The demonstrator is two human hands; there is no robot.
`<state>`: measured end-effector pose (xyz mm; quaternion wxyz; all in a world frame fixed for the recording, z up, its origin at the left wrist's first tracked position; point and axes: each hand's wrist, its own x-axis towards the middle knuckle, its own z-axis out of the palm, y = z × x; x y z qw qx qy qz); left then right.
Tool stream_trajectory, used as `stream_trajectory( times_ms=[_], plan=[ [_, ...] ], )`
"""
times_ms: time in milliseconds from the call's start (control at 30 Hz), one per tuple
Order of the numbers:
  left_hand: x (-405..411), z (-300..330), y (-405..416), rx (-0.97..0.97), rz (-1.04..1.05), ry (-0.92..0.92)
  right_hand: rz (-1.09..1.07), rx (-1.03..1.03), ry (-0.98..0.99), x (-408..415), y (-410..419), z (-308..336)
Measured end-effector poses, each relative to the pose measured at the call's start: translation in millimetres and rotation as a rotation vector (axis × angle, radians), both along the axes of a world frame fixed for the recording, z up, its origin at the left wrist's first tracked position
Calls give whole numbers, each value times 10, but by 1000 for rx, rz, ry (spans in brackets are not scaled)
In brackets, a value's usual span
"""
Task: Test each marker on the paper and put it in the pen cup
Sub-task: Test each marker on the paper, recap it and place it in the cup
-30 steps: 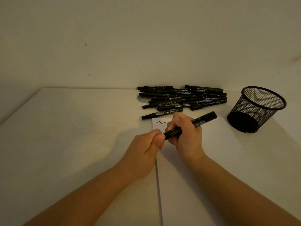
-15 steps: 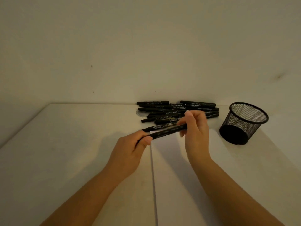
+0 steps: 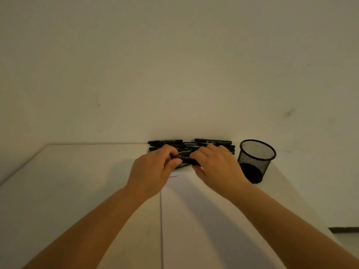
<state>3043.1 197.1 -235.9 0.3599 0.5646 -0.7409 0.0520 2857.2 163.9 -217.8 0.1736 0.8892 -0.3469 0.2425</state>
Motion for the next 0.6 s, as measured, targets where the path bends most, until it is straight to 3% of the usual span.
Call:
stream_trajectory(
  times_ms=[100, 200, 267, 500, 600],
  plan=[
    [71, -57, -281, 144, 95, 24, -153, 122, -305, -246, -175, 211],
    [222, -255, -522, 350, 193, -179, -251, 180, -677, -560, -369, 318],
    [309, -381, -608, 450, 217, -235, -297, 237, -814, -735, -457, 295],
    [331, -542, -677, 519, 267, -226, -455, 360, -950, -1019, -538, -27],
    [291, -550, -685, 532, 262, -206, -510, 347, -924, -1083, -538, -94]
  ],
)
